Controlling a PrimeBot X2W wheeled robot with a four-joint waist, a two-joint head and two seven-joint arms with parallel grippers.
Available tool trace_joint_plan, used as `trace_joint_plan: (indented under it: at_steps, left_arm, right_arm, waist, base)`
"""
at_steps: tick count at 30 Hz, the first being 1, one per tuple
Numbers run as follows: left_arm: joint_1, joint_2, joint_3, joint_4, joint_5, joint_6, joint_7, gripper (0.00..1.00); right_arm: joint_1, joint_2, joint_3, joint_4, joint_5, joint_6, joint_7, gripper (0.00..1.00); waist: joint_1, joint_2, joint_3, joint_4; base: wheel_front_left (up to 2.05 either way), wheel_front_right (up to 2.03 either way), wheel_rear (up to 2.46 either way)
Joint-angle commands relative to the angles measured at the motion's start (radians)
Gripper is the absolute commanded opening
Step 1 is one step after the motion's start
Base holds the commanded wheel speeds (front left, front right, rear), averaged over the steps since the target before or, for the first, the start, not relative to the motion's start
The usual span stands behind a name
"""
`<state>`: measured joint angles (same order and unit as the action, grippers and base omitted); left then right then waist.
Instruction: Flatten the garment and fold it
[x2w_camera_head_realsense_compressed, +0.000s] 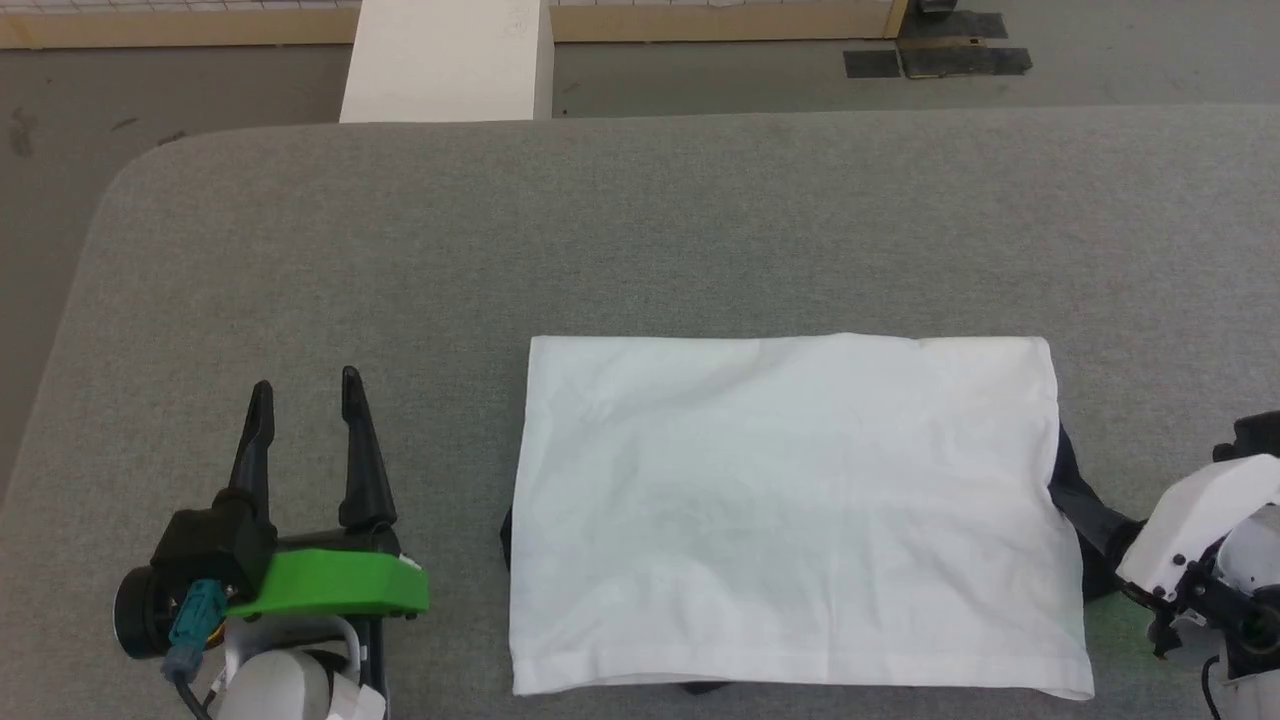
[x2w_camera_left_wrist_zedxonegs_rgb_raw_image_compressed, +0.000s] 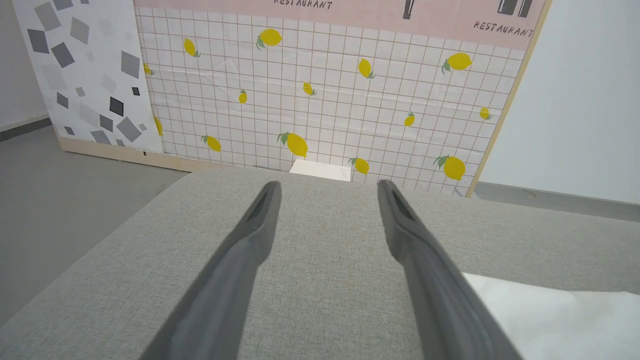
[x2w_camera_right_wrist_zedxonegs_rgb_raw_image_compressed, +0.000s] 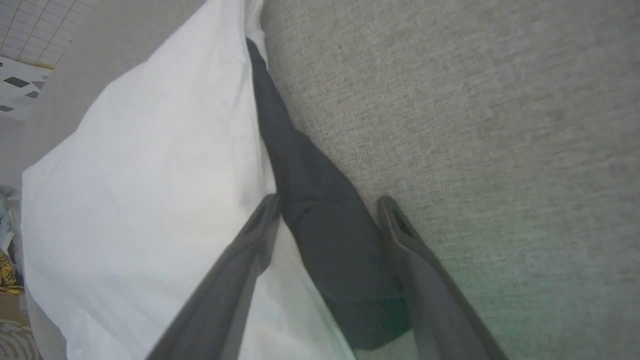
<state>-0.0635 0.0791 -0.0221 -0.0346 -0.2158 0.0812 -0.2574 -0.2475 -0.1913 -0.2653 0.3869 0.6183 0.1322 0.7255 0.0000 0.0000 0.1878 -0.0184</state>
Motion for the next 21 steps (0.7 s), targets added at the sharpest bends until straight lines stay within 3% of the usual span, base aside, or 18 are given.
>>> trace_joint_plan:
  at_steps: [1,5,6,9,15,21]
  left_arm:
    - [0.002,-0.007,0.007,-0.001,0.012,-0.009,-0.004,1.00]
    - [0.005,-0.015,0.015,0.001,0.028,-0.024,-0.004,1.00]
    - [0.005,-0.017,0.016,0.003,0.030,-0.028,-0.004,1.00]
    - [0.005,-0.021,0.019,0.007,0.034,-0.035,-0.004,1.00]
    - [0.004,-0.025,0.020,0.019,0.037,-0.048,-0.004,1.00]
    - [0.004,-0.027,0.022,0.026,0.040,-0.054,-0.004,1.00]
  right_arm:
    - [0.001,0.016,0.019,0.022,0.014,-0.002,0.024,1.00]
    - [0.000,0.042,0.042,0.019,0.068,-0.002,0.078,1.00]
    - [0.002,0.046,0.048,0.012,0.081,-0.002,0.087,0.66]
    - [0.014,0.047,0.064,-0.006,0.089,-0.002,0.092,0.00]
    - [0.029,0.020,0.071,-0.018,0.057,-0.002,0.029,0.00]
    - [0.029,-0.007,0.004,-0.006,-0.025,-0.002,-0.074,0.00]
  waist:
    - [0.0000,0.0000,0.000,0.001]
    - [0.0000,0.0000,-0.001,0.001]
    - [0.0000,0.0000,-0.001,0.000]
    - [0.0000,0.0000,-0.003,-0.003]
    - [0.0000,0.0000,-0.007,-0.011]
    - [0.0000,0.0000,-0.012,-0.018]
  base:
    - [0.00,0.00,0.00]
    - [0.00,0.00,0.00]
    - [0.00,0.00,0.00]
    - [0.00,0.00,0.00]
    - [0.00,0.00,0.00]
    - [0.00,0.00,0.00]
